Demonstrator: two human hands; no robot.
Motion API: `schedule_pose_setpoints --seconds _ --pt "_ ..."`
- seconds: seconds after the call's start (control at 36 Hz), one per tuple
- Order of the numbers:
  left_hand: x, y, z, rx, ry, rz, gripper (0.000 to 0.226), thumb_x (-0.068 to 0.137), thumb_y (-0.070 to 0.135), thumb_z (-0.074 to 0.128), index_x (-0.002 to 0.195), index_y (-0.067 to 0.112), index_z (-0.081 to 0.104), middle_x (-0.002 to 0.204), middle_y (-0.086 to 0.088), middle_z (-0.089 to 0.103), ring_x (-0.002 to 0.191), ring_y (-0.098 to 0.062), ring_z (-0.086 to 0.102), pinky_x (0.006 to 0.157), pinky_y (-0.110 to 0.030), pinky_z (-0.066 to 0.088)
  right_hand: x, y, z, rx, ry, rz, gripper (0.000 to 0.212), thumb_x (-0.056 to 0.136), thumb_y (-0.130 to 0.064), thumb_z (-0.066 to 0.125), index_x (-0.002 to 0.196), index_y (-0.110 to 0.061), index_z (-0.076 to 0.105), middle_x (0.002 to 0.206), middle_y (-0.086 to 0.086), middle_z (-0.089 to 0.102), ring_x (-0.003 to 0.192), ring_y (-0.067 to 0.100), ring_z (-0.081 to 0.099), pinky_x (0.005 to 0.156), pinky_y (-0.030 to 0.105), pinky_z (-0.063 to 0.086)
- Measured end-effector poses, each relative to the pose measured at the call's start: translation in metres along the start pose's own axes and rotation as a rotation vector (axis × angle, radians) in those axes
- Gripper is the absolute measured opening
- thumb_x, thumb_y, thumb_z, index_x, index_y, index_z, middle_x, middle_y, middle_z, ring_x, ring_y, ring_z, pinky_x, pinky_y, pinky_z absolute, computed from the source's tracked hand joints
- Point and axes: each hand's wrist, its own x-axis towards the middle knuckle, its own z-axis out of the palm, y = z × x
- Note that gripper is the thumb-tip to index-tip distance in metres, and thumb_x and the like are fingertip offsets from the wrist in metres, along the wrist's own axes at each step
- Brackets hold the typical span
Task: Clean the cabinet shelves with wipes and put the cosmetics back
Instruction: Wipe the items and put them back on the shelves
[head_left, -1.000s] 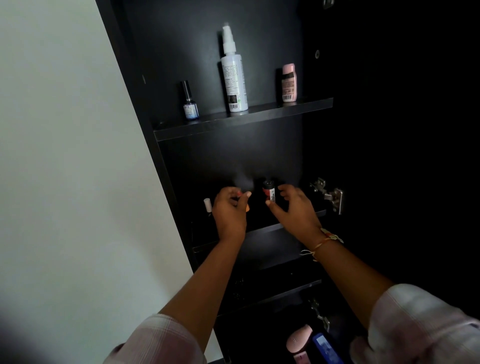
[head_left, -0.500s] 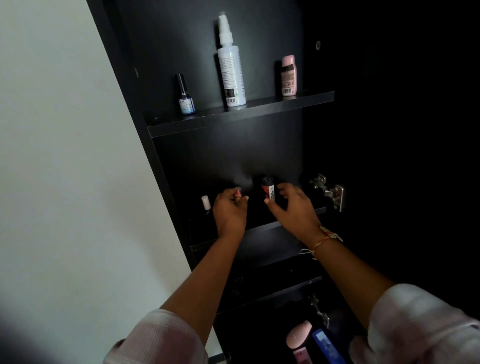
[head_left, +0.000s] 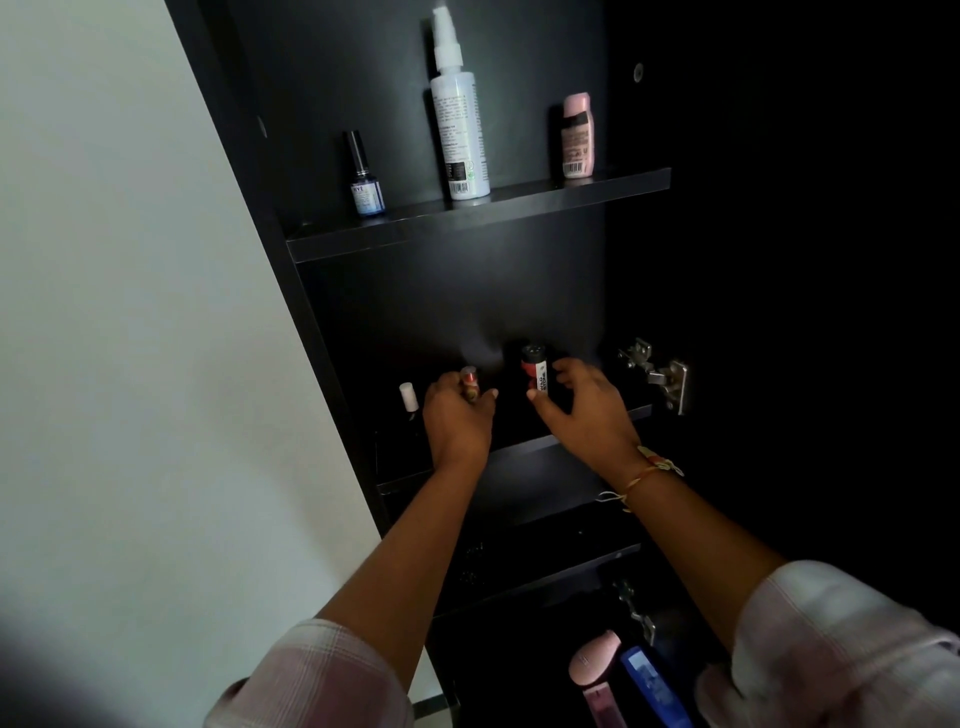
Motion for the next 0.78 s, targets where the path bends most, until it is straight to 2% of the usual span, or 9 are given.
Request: schedule_pose_setpoints --seconds 0.11,0.28,0.36,0.42,0.47,0.56,0.64,0.69,0.78 --pt "-0.007 0.004 -0.004 0.052 0.027 0.026 0.040 0.074 0.028 0.081 0.104 0.011 0.062 0.102 -0.008 0.062 0.093 -0.021 0.062 0.085 -0.039 0.054 0.000 0.000 -0.001 0.000 -0.005 0.008 0.054 0.083 -0.043 0.069 0.125 -0.012 0.055 0.116 0.009 0.062 0.106 0.018 0.060 0.087 0.021 0.042" --pt "-0.033 0.009 -0.018 0.052 0.016 0.019 0.075 0.072 0.033 0.082 0.132 0.006 0.046 0.132 -0.012 0.051 0.124 -0.026 0.049 0.103 -0.041 0.045 -0.001 0.000 -0.004 0.037 0.006 0.023 0.057 0.082 -0.042 0.071 0.126 -0.011 0.054 0.117 0.008 0.062 0.105 0.017 0.060 0.087 0.021 0.043" --pt "-0.059 0.011 -0.031 0.067 0.003 0.077 0.080 0.078 0.033 0.078 0.141 0.006 0.037 0.144 -0.012 0.040 0.135 -0.025 0.036 0.111 -0.036 0.036 -0.005 -0.001 -0.006 0.074 0.033 0.013 0.054 0.082 -0.039 0.072 0.125 -0.010 0.054 0.118 0.007 0.060 0.106 0.015 0.059 0.089 0.022 0.045" --pt "-0.077 0.008 -0.040 0.048 0.017 0.166 0.077 0.081 0.034 0.074 0.142 0.008 0.035 0.145 -0.010 0.036 0.137 -0.022 0.034 0.112 -0.034 0.034 -0.012 -0.001 -0.007 0.093 0.067 -0.003 0.051 0.083 -0.037 0.072 0.123 -0.010 0.054 0.119 0.007 0.058 0.110 0.017 0.057 0.093 0.028 0.047" --pt "-0.094 0.003 -0.046 0.010 -0.003 0.250 0.070 0.085 0.036 0.070 0.141 0.010 0.037 0.145 -0.006 0.036 0.135 -0.014 0.034 0.111 -0.025 0.032 -0.023 -0.004 -0.010 0.078 0.134 -0.034 0.048 0.084 -0.034 0.071 0.123 -0.011 0.055 0.121 0.007 0.056 0.114 0.021 0.054 0.097 0.034 0.047" --pt "-0.118 -0.010 -0.049 -0.009 -0.072 0.353 0.056 0.089 0.034 0.066 0.136 0.010 0.045 0.138 -0.001 0.041 0.127 -0.004 0.039 0.107 -0.013 0.031 -0.048 -0.011 -0.013 0.067 0.242 -0.076 0.042 0.086 -0.029 0.069 0.120 -0.010 0.056 0.121 0.007 0.054 0.115 0.022 0.053 0.098 0.034 0.045" --pt "-0.143 -0.036 -0.043 0.005 -0.204 0.367 0.040 0.091 0.030 0.065 0.124 0.011 0.054 0.125 0.000 0.050 0.117 -0.009 0.051 0.100 -0.021 0.042 -0.084 -0.012 -0.011 0.105 0.205 -0.060 0.038 0.088 -0.027 0.067 0.120 -0.012 0.056 0.120 0.003 0.053 0.111 0.019 0.054 0.094 0.031 0.047" --pt "-0.161 -0.061 -0.036 0.029 -0.301 0.342 0.026 0.091 0.027 0.064 0.113 0.014 0.060 0.109 0.004 0.058 0.101 -0.009 0.059 0.090 -0.026 0.049 -0.114 -0.004 -0.004 0.131 0.155 -0.028 0.033 0.089 -0.026 0.066 0.117 -0.011 0.057 0.116 0.002 0.053 0.102 0.014 0.058 0.088 0.024 0.049" --pt "-0.192 -0.099 -0.025 0.089 -0.463 0.229 0.010 0.091 0.029 0.064 0.093 0.019 0.063 0.084 0.008 0.065 0.078 -0.003 0.062 0.073 -0.021 0.051 -0.165 0.019 0.007 0.152 0.059 0.129 0.022 0.089 -0.021 0.067 0.108 -0.012 0.061 0.102 0.000 0.060 0.084 0.009 0.062 0.074 0.018 0.052"
